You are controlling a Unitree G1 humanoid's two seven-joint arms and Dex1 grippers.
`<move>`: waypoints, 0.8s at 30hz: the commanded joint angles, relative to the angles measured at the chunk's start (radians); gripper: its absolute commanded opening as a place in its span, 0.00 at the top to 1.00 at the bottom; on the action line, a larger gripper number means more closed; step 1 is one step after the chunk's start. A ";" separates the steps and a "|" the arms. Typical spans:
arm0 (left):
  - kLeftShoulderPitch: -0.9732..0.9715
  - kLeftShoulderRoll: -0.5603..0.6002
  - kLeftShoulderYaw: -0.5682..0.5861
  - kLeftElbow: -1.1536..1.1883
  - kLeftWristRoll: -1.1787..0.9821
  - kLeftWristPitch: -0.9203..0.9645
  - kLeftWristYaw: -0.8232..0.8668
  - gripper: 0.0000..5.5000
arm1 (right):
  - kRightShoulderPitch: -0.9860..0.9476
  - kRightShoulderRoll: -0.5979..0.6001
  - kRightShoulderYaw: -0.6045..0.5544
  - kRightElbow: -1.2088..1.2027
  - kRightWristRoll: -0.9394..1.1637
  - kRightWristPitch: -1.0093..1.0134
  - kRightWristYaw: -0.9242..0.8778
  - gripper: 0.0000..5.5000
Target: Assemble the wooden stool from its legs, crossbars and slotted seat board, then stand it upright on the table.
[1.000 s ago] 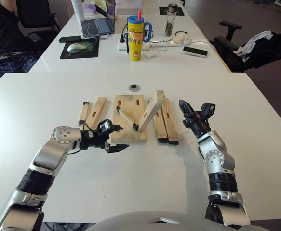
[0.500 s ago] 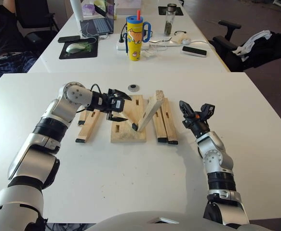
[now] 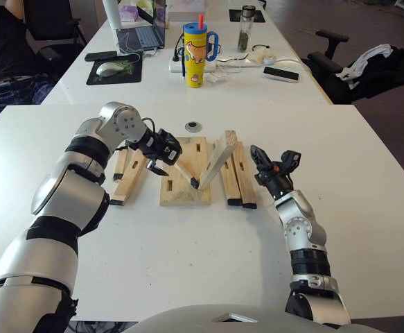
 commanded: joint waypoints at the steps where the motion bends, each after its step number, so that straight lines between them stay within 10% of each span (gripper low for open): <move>1: -0.025 -0.034 0.010 0.041 0.020 0.030 -0.001 0.26 | 0.014 0.028 0.008 -0.023 0.002 -0.004 -0.015 1.00; 6: 0.000 -0.049 0.017 0.060 0.032 0.050 0.035 0.26 | 0.018 0.039 0.016 -0.032 -0.002 0.004 -0.013 1.00; 24: 0.014 -0.081 -0.033 0.109 0.165 0.139 0.178 0.73 | -0.003 0.061 0.039 -0.021 0.011 0.038 -0.006 1.00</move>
